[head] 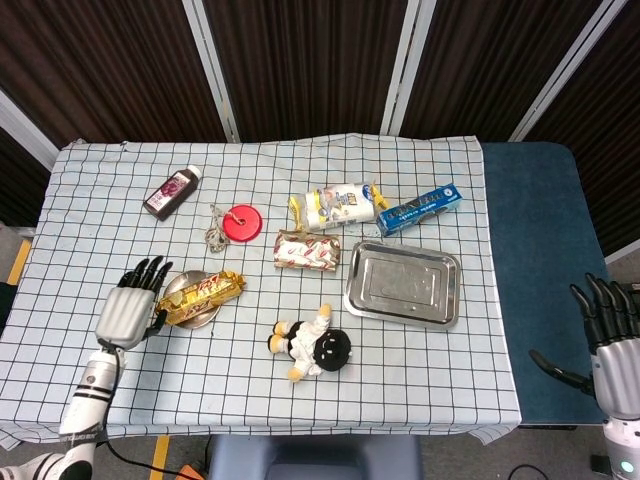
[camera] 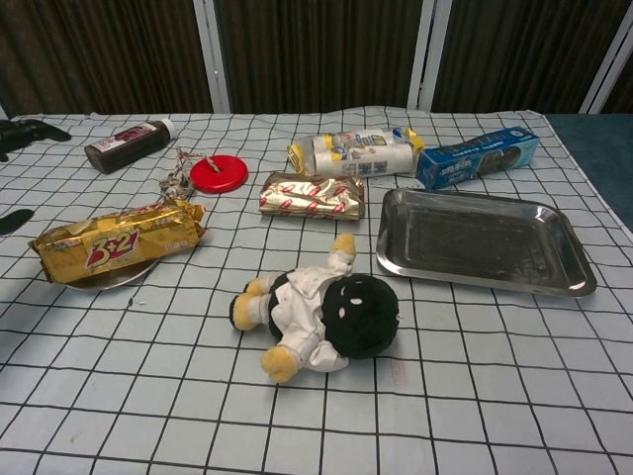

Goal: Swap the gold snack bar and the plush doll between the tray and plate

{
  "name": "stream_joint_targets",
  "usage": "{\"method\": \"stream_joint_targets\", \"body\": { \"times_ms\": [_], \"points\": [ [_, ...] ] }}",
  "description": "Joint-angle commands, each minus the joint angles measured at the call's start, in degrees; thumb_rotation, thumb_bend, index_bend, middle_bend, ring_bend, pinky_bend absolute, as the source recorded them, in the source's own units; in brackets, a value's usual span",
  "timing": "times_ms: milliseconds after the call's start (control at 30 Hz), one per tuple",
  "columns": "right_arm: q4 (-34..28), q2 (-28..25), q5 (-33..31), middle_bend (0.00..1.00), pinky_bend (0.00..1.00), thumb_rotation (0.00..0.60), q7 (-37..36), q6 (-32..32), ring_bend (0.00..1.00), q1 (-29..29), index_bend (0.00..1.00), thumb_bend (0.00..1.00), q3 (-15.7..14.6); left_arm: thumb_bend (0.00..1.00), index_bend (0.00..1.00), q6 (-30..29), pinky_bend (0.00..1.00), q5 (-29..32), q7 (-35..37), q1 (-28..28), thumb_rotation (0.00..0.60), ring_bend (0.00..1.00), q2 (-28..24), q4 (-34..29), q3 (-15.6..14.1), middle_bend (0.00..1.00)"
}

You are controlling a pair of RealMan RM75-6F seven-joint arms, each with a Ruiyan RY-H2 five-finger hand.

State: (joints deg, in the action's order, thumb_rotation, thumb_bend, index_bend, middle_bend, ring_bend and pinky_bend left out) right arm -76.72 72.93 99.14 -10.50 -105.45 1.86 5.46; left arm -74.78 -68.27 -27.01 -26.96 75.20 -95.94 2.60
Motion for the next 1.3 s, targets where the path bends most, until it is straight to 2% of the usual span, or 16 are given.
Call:
{"method": "stream_joint_targets", "body": {
  "times_ms": [33,167,333,467,700,1000,1167,1300],
  "points": [
    [0.1,0.3,2.8,0.0,0.15,0.6,2.1,2.3,0.0,1.6,0.0,0.06,-1.7,0.44,0.03,-3.9,0.2,-3.4,3.4,4.3,0.6,0.0,-3.8,1.1,-2.8,0.02],
    [-4.5,-1.4,6.2,0.0,0.15,0.6,4.5,9.0,0.0,5.5,0.0,0.06,-3.6,0.44,0.05,-6.4,0.2,-3.8,6.7,8.2,0.6,0.0,-5.6,2.8,-4.3,0.03],
    [-14.8,-4.8,6.4,0.0,0.15,0.6,6.1,23.4,0.0,13.1,0.0,0.06,-4.4,0.44,0.06,-9.0,0.2,-3.5,6.0,12.2,0.6,0.0,-6.0,5.1,-5.6,0.03],
    [-21.4,-5.6,3.3,0.0,0.15,0.6,7.8,34.1,0.0,19.2,0.0,0.06,-2.8,0.44,0.09,-10.3,0.19,-3.8,2.2,13.8,0.6,0.0,-5.7,6.7,-6.1,0.04],
    [-27.2,-1.4,-6.6,0.0,0.15,0.6,15.9,48.5,0.0,28.1,0.0,0.06,2.2,0.44,0.11,-9.4,0.18,-3.1,5.9,16.1,0.6,0.0,-5.9,7.7,-5.3,0.05],
    [-25.3,7.4,-21.0,0.0,0.15,0.6,22.9,59.8,0.0,37.5,0.0,0.06,6.6,0.44,0.13,-9.0,0.18,-3.0,7.1,17.1,0.6,0.01,-7.3,6.4,-3.5,0.06],
    [-21.8,12.3,-27.5,0.0,0.15,0.6,24.9,63.8,0.0,42.1,0.0,0.06,7.7,0.44,0.13,-8.8,0.18,-3.2,7.8,17.5,0.6,0.01,-7.8,6.0,-2.6,0.06],
    [-19.4,15.3,-32.1,0.0,0.15,0.6,27.0,65.6,0.0,45.0,0.0,0.06,7.2,0.44,0.13,-8.1,0.18,-2.9,8.8,17.7,0.6,0.01,-8.0,6.3,-1.9,0.07]
  ]
}}
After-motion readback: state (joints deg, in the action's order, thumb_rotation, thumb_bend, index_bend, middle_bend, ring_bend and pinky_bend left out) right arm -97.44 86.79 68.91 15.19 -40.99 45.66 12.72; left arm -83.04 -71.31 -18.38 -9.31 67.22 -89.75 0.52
